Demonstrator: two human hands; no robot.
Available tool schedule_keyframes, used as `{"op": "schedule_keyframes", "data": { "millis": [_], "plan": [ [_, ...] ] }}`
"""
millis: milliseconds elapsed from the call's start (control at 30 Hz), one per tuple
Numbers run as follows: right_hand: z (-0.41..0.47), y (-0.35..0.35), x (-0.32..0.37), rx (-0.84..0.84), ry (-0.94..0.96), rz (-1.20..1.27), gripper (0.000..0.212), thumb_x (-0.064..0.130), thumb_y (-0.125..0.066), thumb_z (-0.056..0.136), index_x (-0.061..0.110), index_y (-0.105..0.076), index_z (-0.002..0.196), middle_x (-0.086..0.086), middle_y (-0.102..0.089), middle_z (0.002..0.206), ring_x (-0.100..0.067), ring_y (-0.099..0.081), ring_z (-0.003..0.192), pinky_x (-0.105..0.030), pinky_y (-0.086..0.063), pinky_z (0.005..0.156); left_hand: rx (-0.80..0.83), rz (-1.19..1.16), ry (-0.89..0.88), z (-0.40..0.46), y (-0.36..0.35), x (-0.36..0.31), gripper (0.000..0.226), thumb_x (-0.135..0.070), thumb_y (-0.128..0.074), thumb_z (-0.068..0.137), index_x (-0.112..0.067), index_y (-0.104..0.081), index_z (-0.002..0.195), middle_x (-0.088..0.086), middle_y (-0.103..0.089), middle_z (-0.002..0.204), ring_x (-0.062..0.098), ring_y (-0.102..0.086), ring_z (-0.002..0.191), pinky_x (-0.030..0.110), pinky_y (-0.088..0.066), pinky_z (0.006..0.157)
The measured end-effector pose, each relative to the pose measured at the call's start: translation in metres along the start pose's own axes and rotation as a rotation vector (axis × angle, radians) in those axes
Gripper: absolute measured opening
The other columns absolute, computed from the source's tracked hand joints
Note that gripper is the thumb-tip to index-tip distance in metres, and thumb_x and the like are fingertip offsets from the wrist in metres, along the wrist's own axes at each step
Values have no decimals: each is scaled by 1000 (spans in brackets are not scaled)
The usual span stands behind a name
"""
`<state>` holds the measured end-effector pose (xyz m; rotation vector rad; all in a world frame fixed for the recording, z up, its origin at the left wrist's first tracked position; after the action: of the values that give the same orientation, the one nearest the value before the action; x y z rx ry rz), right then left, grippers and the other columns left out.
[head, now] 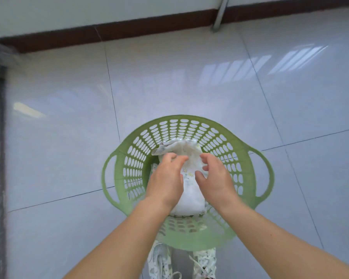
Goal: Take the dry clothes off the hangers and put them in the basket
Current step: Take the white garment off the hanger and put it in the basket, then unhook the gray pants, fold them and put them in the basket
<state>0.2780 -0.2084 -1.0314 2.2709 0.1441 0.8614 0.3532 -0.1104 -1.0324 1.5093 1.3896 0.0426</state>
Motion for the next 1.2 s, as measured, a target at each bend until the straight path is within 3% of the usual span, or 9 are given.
{"op": "schedule_keyframes", "data": {
  "millis": [100,200,433,633,800,900,1100,1200],
  "plan": [
    [-51,40,50,-89,60,109,42,12,-55,88,17,-47,129,6,-52,121,-11,-51,111,-26,-43,93,-127,-90,-95,-38,57,-43,45,0,-51,85,-20,-55,126,4,-47,127,22,-50,115,36,-41,97],
    [-96,80,95,-165,120,193,39,13,-56,88,18,-49,126,6,-54,117,-7,-53,100,-28,-46,90,-228,-138,-151,-76,108,-79,38,0,-54,85,-17,-63,117,3,-53,118,16,-51,111,16,-35,91],
    [-214,176,184,-310,239,401,33,9,-58,88,18,-54,120,6,-59,109,-7,-57,95,-20,-47,81,-375,-218,-300,-180,221,-169,31,2,-56,84,-14,-68,107,1,-59,107,12,-56,101,5,-33,82],
    [-294,235,228,-389,392,428,26,10,-55,91,18,-55,116,7,-59,108,-1,-57,91,-2,-45,69,-564,-144,-440,-248,284,-235,23,-6,-58,87,-17,-69,104,-1,-64,105,12,-59,95,14,-39,81],
    [-361,275,258,-387,550,455,28,12,-51,94,22,-51,120,12,-56,109,-1,-54,98,2,-43,70,-704,-147,-506,-310,327,-281,16,-8,-58,88,-14,-70,97,-1,-64,99,11,-60,86,20,-45,77],
    [-398,293,274,-380,667,450,30,11,-50,94,22,-51,123,13,-56,107,9,-53,89,4,-40,69,-789,-192,-520,-347,347,-299,14,-8,-60,87,-12,-69,96,0,-64,97,14,-63,85,25,-49,77],
    [-458,333,303,-446,847,401,38,15,-51,94,23,-47,131,8,-57,124,0,-53,103,0,-41,75,-994,-180,-649,-411,386,-329,13,-3,-62,84,-11,-70,92,-1,-66,93,6,-60,79,9,-44,75],
    [-486,363,315,-561,931,357,38,17,-55,92,24,-48,129,9,-57,122,0,-54,104,-10,-47,84,-1083,-155,-706,-433,411,-347,15,-2,-64,83,-12,-70,92,-4,-65,92,6,-61,78,5,-42,75]
  ]
}}
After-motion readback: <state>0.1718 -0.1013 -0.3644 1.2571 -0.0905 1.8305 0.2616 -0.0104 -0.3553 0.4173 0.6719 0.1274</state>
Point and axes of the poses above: each hand's wrist, its own z-axis towards the middle knuckle, its own y-axis out of the back of the hand, x = y × z, the point moved 3 cm from there along z, towards the middle knuckle
